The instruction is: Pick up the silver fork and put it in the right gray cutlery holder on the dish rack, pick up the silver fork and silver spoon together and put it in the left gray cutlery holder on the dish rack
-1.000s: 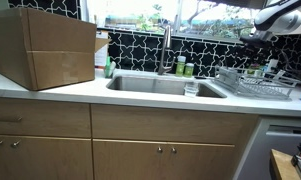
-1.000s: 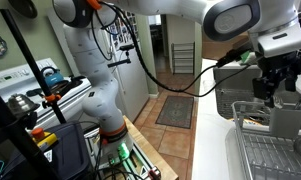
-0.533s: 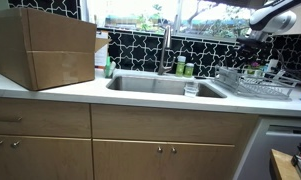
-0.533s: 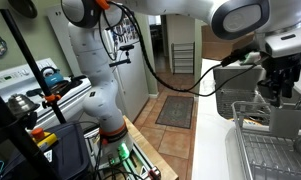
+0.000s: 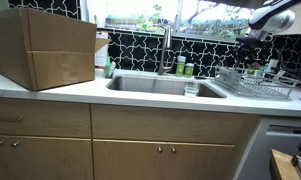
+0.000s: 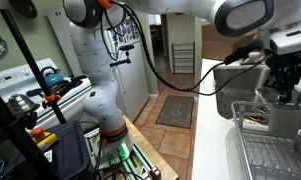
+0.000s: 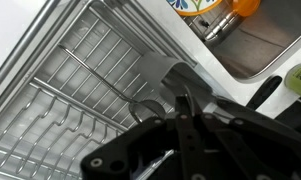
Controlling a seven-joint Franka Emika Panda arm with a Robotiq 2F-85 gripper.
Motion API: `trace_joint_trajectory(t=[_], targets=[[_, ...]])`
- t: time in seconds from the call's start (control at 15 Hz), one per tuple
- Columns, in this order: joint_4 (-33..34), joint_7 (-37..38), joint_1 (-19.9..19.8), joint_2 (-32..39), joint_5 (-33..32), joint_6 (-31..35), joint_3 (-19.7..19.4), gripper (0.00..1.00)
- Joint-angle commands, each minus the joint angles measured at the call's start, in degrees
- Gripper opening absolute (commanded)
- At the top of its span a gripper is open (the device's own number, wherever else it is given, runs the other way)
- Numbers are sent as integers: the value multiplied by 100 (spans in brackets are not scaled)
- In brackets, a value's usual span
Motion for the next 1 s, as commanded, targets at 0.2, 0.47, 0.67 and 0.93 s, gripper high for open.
trace_joint_trajectory(t=[0.2, 0.47, 0.67, 0.93], targets=[[50, -22, 119, 72, 61, -82, -132, 51], [42, -73, 148, 60, 108, -88, -118, 81], [44, -61, 184, 81, 105, -69, -110, 99], [31, 147, 250, 71, 91, -69, -89, 100]])
